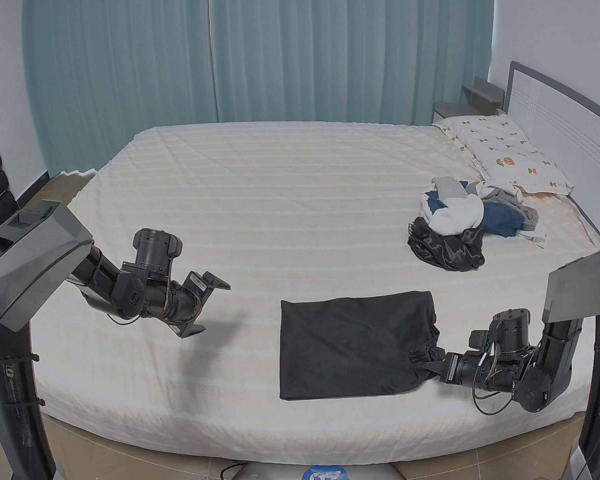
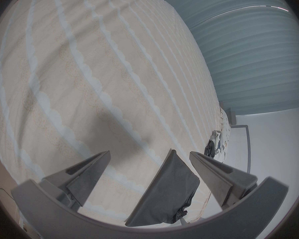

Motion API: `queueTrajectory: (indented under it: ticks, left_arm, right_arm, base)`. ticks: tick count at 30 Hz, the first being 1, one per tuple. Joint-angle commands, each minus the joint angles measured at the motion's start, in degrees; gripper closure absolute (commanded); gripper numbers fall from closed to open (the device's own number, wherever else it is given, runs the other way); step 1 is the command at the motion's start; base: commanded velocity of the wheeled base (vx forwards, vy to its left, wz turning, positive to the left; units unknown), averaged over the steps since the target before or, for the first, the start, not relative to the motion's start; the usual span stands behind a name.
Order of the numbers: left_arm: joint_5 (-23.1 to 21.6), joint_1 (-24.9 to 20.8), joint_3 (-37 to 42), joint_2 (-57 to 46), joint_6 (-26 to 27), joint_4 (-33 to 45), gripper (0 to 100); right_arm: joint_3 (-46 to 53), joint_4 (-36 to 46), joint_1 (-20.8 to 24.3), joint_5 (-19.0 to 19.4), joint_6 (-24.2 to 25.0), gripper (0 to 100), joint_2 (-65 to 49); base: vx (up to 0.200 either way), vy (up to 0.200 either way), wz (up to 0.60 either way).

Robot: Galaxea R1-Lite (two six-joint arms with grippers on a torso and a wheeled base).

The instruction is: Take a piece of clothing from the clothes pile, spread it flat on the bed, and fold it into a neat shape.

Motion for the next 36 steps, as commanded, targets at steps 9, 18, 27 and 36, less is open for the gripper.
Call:
queueTrajectory:
  ticks: [9,18,27,36]
  left_arm:
    - [0.0,0.0,0.0,0.1,0.0,0.0,0]
    - [0.0,0.0,0.0,0.1,0.0,0.0,0]
    - [0.0,0.0,-0.1,0.1,0.0,0.0,0]
    - [0.0,0.0,-0.1,0.1,0.0,0.0,0]
  right_arm:
    - [4.8,-3.7,-6.7,1.5,-6.1,100,0.6]
    - [7.6,-8.9,-6.8,1.8,-8.5,0,1.8]
    - [8.3,-14.3,-6.9,1.0,-8.1,0,-0.6]
    - [-0.8,-10.7,-1.2,-10.2,-8.7,0,6.7]
  base:
    - [0.000,0.000,0.00]
    - [0.000,0.000,0.00]
    - [0.000,0.000,0.00]
    - [0.000,0.000,0.00]
